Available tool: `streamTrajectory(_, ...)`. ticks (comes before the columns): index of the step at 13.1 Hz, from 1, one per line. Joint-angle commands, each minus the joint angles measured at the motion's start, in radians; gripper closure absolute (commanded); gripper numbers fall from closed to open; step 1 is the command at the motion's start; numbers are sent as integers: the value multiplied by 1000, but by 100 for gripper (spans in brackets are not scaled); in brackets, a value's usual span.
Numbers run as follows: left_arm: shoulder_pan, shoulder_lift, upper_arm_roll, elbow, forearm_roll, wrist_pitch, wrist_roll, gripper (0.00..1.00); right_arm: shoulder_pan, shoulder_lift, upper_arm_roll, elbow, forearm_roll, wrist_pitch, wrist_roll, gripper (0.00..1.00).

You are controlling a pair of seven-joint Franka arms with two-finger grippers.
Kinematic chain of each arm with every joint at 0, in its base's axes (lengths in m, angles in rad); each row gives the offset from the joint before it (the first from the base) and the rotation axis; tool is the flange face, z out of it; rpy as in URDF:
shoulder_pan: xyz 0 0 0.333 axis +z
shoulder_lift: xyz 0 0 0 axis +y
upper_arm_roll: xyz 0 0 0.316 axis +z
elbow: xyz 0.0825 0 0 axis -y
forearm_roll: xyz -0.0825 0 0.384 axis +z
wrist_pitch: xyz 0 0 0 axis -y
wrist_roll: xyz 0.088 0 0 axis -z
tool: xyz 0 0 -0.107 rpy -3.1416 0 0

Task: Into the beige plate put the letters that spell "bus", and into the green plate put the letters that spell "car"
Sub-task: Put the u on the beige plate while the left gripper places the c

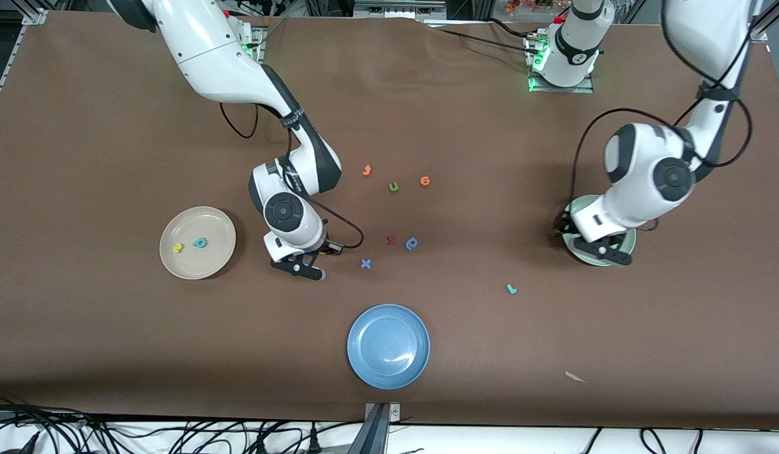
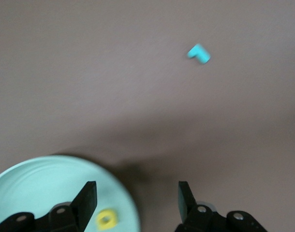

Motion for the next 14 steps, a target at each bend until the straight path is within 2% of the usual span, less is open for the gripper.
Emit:
streamTrajectory(1,-48,123,6,95,-23,66,-89,22,-5,-41,-19,10,0,-79,-14,87)
streamTrajectory(6,-99,265,15,308,-23,89,-110,22,-8,-131,-149,11,6,-291,-194,87)
streamTrajectory(8,-113,287,18,340,-25,91,-165,22,-8,-148,-220,5,14,-374,-323,87)
streamTrajectory(11,-153,341,38,357,-23,169,-211,22,-23,-173,-306,-56,25,-396,-522,87)
streamTrajectory(14,-179,365,51,348,-20,184,-213,21,-69,-191,-318,-150,64,-363,-639,87)
